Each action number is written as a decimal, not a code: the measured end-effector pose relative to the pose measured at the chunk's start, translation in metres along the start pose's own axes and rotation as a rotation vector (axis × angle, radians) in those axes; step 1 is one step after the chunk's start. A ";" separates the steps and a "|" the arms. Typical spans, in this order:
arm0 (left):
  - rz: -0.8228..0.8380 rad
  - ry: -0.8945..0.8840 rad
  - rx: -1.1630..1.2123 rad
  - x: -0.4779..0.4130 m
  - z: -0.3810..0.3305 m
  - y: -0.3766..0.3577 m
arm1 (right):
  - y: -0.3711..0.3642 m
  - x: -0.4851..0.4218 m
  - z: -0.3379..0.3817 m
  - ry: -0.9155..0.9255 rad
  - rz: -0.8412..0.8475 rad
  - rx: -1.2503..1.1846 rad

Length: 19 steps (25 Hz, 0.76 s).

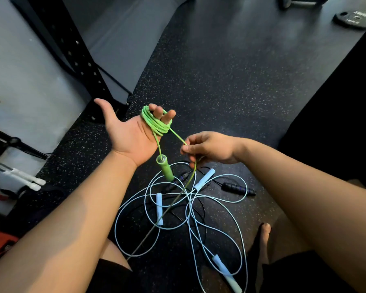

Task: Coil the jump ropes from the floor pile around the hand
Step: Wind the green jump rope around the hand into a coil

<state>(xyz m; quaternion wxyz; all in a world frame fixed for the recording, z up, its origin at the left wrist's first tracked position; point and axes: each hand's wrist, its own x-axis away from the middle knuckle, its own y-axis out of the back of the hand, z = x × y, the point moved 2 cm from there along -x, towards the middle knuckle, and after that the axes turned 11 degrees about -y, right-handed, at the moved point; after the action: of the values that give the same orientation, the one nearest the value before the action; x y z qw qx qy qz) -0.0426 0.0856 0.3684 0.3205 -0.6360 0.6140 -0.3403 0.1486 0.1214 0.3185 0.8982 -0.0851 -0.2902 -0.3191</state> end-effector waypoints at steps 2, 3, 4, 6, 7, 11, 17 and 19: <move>-0.048 -0.045 -0.004 -0.001 -0.002 0.001 | 0.001 0.002 0.006 -0.007 0.030 -0.017; -0.065 -0.078 0.013 -0.001 -0.004 -0.001 | 0.001 0.004 0.008 -0.024 0.051 -0.018; -0.088 -0.120 0.036 -0.002 -0.007 -0.001 | 0.001 0.006 0.008 -0.059 0.080 -0.010; -0.149 -0.210 0.063 -0.007 -0.015 0.000 | -0.002 0.010 0.008 -0.130 0.146 0.028; -0.178 -0.247 0.058 -0.009 -0.019 0.001 | -0.002 0.012 0.009 -0.137 0.167 0.043; -0.204 -0.251 -0.185 -0.013 -0.016 0.007 | 0.013 0.024 0.030 0.033 0.098 0.102; -0.061 0.097 -0.853 -0.016 0.017 0.015 | 0.017 0.034 0.044 0.222 -0.139 0.386; 0.065 0.253 -1.004 -0.012 0.030 0.013 | 0.017 0.034 0.045 0.289 -0.227 0.450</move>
<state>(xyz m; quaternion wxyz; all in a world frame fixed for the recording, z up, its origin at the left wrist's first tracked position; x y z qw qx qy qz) -0.0255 0.0970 0.3400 -0.0906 -0.6460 0.7549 -0.0679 0.1597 0.1325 0.3757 0.8850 0.1958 -0.2302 -0.3542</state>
